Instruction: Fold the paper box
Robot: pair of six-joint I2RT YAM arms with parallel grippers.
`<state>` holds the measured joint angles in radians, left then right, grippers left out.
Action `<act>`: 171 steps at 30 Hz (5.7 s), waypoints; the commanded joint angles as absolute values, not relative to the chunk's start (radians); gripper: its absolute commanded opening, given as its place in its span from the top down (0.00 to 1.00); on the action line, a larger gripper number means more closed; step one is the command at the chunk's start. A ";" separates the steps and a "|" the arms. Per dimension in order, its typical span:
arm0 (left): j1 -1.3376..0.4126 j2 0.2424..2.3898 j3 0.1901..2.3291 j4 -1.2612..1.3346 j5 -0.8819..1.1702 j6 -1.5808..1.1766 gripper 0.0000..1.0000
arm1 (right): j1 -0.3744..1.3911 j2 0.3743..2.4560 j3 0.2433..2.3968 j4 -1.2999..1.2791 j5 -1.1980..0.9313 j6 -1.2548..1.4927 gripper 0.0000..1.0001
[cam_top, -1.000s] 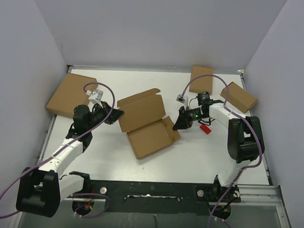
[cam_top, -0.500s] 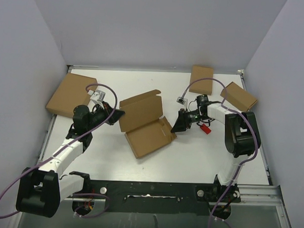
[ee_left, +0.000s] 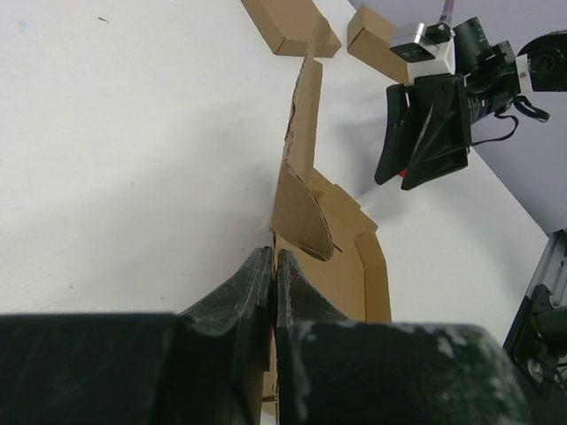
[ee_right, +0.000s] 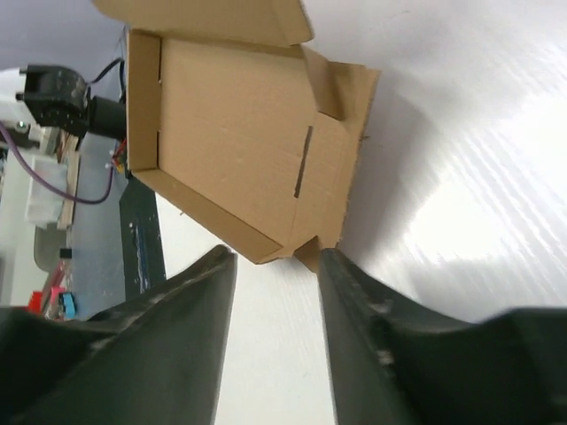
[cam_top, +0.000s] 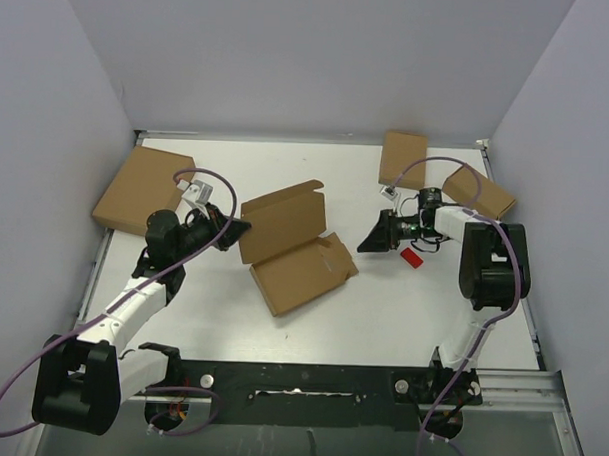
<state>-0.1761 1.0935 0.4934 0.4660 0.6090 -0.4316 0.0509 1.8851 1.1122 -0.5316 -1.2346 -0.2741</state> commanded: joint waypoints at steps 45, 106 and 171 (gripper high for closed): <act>-0.202 1.011 0.498 0.481 0.612 -0.410 1.00 | 0.230 2.032 1.251 -0.580 -1.211 -0.287 0.67; -0.281 0.951 0.464 0.453 0.503 -0.452 1.00 | 0.308 1.904 1.180 -0.452 -0.939 -0.151 0.55; -0.308 0.867 0.368 0.414 0.406 -0.514 1.00 | 0.547 1.825 1.163 -0.460 -0.406 -0.290 0.96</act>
<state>-0.3023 0.8879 0.3702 0.3592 0.4030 -0.4984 0.5446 1.8561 1.1656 -0.4679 -0.4351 -0.2321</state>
